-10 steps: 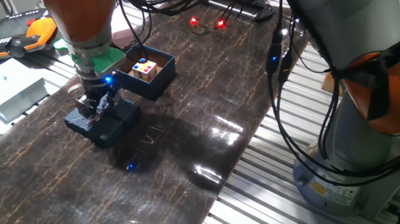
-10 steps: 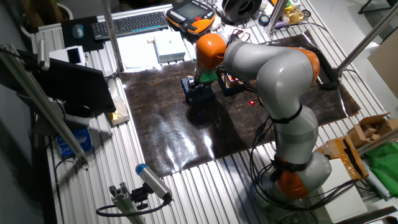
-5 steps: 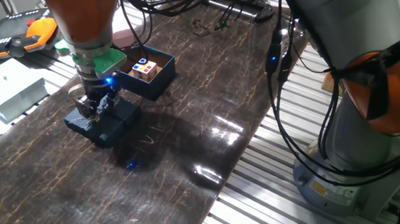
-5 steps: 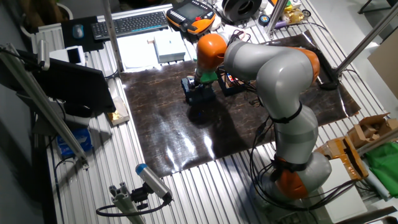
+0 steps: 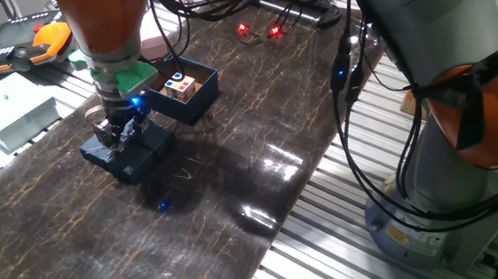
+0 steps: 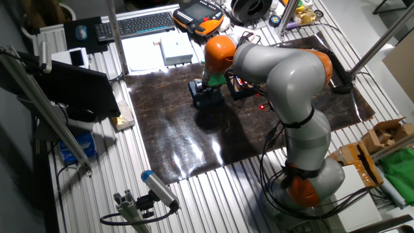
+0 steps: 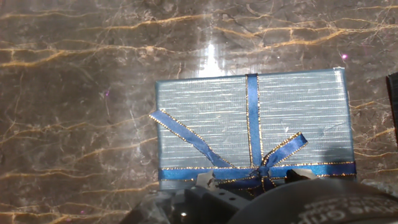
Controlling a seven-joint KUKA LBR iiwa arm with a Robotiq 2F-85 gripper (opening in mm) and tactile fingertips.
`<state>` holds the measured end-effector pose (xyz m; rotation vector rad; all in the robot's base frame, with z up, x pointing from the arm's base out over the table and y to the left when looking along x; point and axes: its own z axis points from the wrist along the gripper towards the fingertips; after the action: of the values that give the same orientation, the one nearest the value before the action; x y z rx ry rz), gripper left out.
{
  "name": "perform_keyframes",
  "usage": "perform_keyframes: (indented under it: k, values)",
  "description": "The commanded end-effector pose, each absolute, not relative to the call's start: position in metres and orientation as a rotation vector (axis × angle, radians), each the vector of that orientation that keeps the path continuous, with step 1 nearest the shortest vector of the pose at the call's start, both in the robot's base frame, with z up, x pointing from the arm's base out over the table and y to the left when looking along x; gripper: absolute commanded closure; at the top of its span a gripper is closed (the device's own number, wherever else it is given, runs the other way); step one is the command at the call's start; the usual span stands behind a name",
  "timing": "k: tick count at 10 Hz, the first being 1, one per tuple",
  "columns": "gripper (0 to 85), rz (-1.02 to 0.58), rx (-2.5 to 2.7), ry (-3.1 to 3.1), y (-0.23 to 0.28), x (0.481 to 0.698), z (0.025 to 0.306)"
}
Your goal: Cover the box
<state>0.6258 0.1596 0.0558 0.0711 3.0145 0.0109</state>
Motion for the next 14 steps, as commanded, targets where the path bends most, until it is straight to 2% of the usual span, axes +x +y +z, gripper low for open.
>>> perform_keyframes:
  k: [1, 5, 10, 14]
  values:
    - [22.3, 0.01, 0.071, 3.015, 0.1596, 0.626, 0.0544]
    - [22.7, 0.012, 0.078, 3.019, 0.1595, 0.6265, 0.0523]
    - [29.7, 0.003, 0.073, 3.022, 0.1598, 0.6267, 0.0515]
    - [31.7, -0.007, 0.07, 3.022, 0.1596, 0.6268, 0.0514]
